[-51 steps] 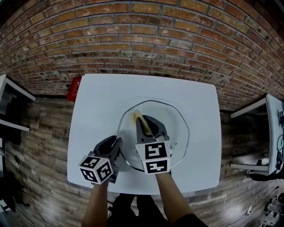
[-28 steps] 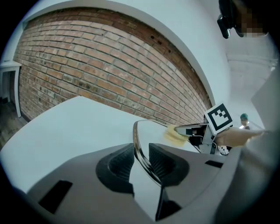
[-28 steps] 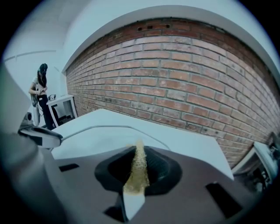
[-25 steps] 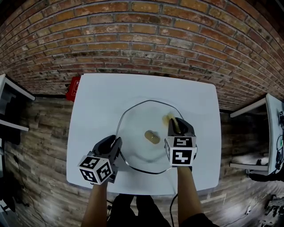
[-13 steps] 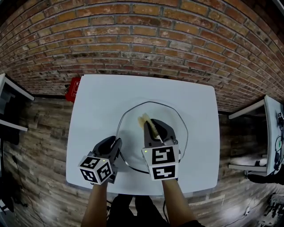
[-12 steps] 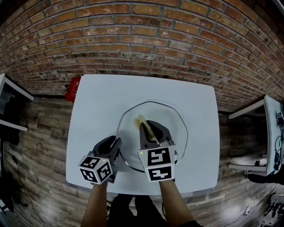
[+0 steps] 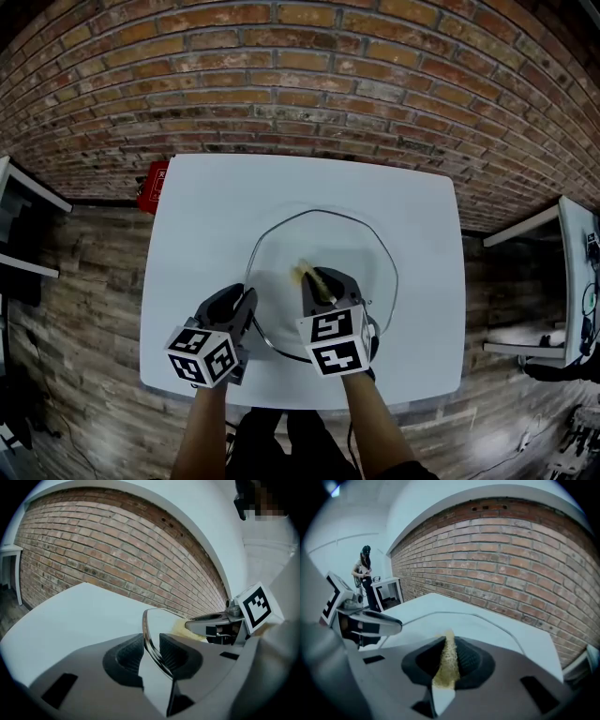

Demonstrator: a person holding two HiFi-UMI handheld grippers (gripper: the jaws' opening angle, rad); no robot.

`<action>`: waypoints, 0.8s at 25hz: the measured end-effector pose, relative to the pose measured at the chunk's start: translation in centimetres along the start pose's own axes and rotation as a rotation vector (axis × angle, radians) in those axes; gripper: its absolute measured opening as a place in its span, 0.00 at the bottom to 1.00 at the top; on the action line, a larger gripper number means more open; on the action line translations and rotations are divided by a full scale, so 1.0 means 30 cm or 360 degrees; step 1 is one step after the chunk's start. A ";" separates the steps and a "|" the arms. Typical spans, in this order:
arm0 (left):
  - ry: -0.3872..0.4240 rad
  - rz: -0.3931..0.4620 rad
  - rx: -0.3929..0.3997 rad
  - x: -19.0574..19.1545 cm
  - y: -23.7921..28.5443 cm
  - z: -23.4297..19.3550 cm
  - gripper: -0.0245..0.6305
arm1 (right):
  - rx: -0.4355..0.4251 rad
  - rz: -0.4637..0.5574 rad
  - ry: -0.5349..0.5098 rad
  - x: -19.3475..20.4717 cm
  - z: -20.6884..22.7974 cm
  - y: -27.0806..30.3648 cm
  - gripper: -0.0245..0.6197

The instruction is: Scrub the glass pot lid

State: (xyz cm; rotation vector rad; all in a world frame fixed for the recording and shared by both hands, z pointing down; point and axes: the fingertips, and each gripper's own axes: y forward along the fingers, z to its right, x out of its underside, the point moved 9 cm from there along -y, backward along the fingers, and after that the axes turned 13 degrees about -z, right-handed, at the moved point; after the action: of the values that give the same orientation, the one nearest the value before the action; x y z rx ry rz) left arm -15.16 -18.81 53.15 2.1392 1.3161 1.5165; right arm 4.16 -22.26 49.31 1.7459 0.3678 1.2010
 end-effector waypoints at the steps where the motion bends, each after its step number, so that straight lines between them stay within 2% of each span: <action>1: 0.0001 0.0000 -0.0001 0.000 0.000 0.001 0.20 | 0.0042 -0.0016 0.0017 0.020 0.034 -0.009 0.13; 8: 0.0005 0.0002 -0.0001 -0.002 0.000 -0.001 0.20 | 0.0279 -0.0103 0.0219 0.142 0.234 -0.076 0.13; 12: 0.0008 -0.0001 -0.0004 -0.002 0.001 0.003 0.20 | 0.0304 -0.0059 0.0297 0.147 0.263 -0.109 0.13; 15: 0.0005 0.0001 -0.0005 -0.002 0.002 0.004 0.20 | 0.0211 0.0066 0.0261 0.083 0.193 -0.159 0.13; 17: -0.0002 0.0009 -0.0009 -0.003 0.002 0.000 0.20 | 0.0048 0.0141 0.0210 0.032 0.088 -0.178 0.13; 20: -0.0007 0.0012 -0.0012 -0.005 0.003 -0.003 0.20 | -0.0186 0.0156 0.0078 -0.013 -0.088 -0.156 0.13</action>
State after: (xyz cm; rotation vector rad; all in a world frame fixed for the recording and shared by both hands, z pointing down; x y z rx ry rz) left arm -15.20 -19.00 53.14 2.1439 1.3003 1.5162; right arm 2.93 -18.77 45.39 1.6518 0.2378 1.3109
